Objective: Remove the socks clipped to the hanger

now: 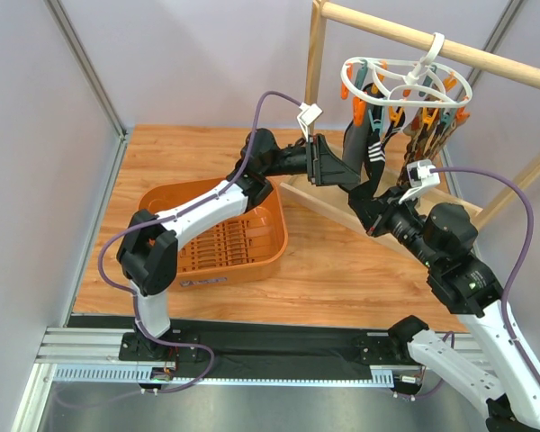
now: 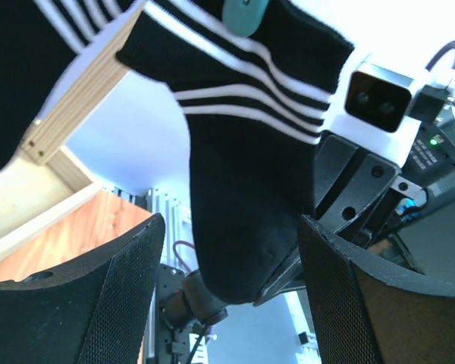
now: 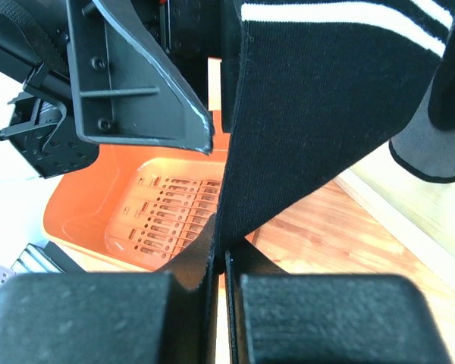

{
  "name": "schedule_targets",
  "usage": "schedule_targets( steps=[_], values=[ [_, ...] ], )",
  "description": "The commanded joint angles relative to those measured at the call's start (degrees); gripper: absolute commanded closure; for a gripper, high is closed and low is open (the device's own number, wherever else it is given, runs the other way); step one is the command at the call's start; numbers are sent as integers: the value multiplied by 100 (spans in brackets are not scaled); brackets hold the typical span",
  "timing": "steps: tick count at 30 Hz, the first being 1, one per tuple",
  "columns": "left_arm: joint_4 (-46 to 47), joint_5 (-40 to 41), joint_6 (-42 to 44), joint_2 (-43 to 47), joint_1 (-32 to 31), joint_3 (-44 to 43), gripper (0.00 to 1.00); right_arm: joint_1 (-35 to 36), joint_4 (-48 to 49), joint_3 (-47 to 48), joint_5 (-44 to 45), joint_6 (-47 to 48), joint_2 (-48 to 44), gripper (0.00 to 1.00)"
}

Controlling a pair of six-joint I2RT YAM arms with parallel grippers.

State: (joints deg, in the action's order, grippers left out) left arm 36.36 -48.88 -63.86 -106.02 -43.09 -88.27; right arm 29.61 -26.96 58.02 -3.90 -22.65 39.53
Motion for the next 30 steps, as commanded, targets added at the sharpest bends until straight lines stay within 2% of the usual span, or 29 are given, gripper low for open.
schedule_targets(
  steps=[1,9,13,15,16,17,18,21,22,23,25,30],
  values=[
    [654,-279,-356,-147,-41,-348,22,28,7,-19,30,-2,-33,100],
    [284,-367,-206,-445,-217,-735,20,28,-28,-10,21,-55,-42,100],
    [196,-394,-224,-595,-296,-1016,23,28,-90,-10,38,-107,-59,98],
    [266,-411,-276,-692,-314,-1113,31,28,-125,-1,74,-116,-77,98],
    [266,-446,-294,-727,-340,-1174,43,36,-160,16,82,-108,-86,97],
    [310,-481,-372,-762,-358,-1306,51,28,-186,43,100,-116,-94,96],
    [354,-534,-417,-823,-375,-1350,70,28,-256,60,109,-125,-103,94],
    [442,-526,-549,-877,-393,-1465,97,28,-475,183,179,-143,-156,79],
    [434,-508,-558,-886,-393,-1465,100,19,-590,236,214,-143,-165,74],
    [399,-508,-558,-886,-393,-1474,100,28,-730,323,345,-143,-173,65],
    [363,-508,-523,-877,-393,-1456,100,28,-1231,647,573,-125,-156,56],
    [-110,-412,-163,-754,-393,-1334,100,28,-2442,1719,1232,-143,247,44]
  ],
)
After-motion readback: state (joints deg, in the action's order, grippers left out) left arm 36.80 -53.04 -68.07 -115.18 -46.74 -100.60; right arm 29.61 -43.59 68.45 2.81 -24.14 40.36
